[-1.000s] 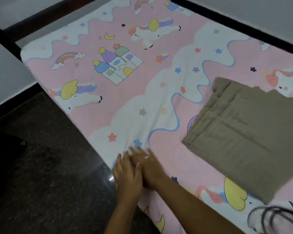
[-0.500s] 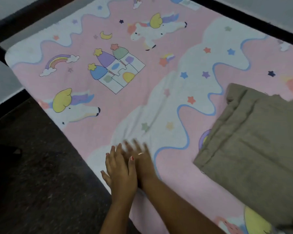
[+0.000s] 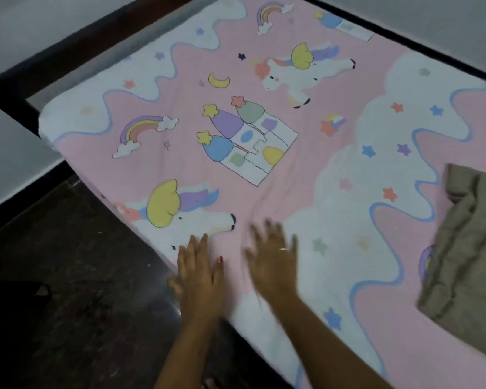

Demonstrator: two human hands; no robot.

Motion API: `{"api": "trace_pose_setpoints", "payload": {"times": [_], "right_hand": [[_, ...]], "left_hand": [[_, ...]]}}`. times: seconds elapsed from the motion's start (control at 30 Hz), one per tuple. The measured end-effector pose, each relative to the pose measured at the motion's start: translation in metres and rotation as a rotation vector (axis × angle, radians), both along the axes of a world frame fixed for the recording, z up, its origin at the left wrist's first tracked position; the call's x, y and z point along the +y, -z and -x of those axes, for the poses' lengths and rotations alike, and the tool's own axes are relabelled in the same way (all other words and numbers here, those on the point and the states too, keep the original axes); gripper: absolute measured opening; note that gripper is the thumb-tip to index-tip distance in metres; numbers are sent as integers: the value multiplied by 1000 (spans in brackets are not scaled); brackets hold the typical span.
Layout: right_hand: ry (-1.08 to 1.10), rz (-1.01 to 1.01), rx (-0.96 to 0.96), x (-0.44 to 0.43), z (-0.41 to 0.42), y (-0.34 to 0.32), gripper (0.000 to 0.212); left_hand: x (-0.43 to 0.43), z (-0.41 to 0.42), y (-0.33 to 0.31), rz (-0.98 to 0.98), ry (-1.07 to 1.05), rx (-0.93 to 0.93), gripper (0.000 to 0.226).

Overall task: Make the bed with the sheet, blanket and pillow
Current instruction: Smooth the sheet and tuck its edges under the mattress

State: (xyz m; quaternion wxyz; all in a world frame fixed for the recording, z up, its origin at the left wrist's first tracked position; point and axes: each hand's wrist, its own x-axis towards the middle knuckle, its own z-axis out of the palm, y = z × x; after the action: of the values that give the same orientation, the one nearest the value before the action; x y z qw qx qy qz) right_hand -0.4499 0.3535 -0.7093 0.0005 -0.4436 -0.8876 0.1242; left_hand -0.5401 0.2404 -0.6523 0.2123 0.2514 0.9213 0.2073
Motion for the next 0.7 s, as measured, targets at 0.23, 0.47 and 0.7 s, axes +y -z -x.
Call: {"api": "trace_pose_setpoints", "payload": {"times": [0.23, 0.47, 0.7], "right_hand": [[-434, 212, 137, -12, 104, -35, 66], [317, 53, -72, 56, 69, -10, 81], [-435, 4, -87, -13, 256, -26, 62]], "left_hand": [[-36, 91, -27, 95, 17, 6, 54], [-3, 128, -24, 69, 138, 24, 63], [32, 197, -21, 33, 109, 50, 77]]}}
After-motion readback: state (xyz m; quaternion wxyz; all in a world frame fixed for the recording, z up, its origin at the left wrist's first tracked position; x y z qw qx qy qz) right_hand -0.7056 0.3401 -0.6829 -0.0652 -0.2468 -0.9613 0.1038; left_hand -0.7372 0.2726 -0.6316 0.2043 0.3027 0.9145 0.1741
